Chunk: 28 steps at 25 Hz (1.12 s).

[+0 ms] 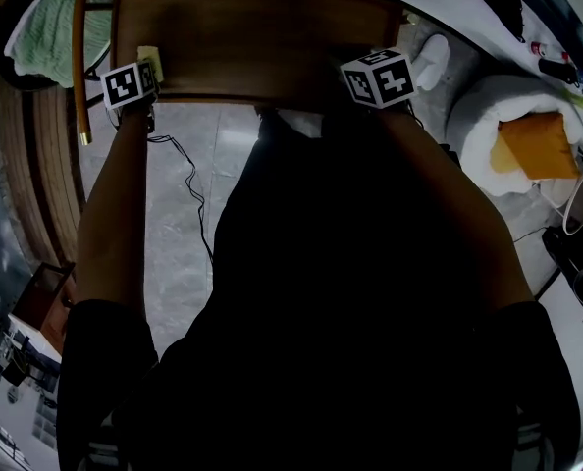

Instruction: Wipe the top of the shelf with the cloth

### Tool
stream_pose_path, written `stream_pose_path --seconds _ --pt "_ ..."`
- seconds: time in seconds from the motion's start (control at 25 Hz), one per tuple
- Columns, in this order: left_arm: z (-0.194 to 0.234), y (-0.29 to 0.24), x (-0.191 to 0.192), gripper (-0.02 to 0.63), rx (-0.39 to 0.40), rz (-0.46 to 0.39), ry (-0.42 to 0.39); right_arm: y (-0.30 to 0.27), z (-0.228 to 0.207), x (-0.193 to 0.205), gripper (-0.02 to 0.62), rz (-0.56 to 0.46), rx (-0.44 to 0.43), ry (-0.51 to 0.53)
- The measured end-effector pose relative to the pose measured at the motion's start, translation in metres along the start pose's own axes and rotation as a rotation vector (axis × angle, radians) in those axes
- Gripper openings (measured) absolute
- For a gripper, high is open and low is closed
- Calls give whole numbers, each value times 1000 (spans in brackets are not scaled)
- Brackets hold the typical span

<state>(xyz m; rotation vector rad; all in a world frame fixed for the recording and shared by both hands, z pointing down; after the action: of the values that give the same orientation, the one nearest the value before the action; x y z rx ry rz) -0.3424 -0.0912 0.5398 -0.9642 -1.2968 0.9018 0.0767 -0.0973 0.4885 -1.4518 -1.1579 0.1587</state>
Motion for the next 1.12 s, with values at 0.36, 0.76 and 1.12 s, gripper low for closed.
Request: stream_pose_path --seconds 0.36,0.76,1.12 --pt "-291 9 -3 28 528 -37 -103 61 -81 48 28 -84 121 -108" --pt "-462 11 27 28 631 19 -242 97 -120 97 28 -79 135 -130" --pt "-456 10 25 28 633 -28 -318 92 -107 92 28 -68 119 -106"
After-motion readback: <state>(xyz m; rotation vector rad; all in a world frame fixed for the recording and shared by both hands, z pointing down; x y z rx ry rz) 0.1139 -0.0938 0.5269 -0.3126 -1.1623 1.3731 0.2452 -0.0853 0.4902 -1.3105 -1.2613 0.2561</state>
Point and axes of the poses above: the fingertips, and each gripper's own axes: y backward along the fingers, z to its left, x out of its underside, the point moved 6 cm from there along y, backward along the fingers, and after that the axes turned 6 degrees about y, right-handed, at the moved point
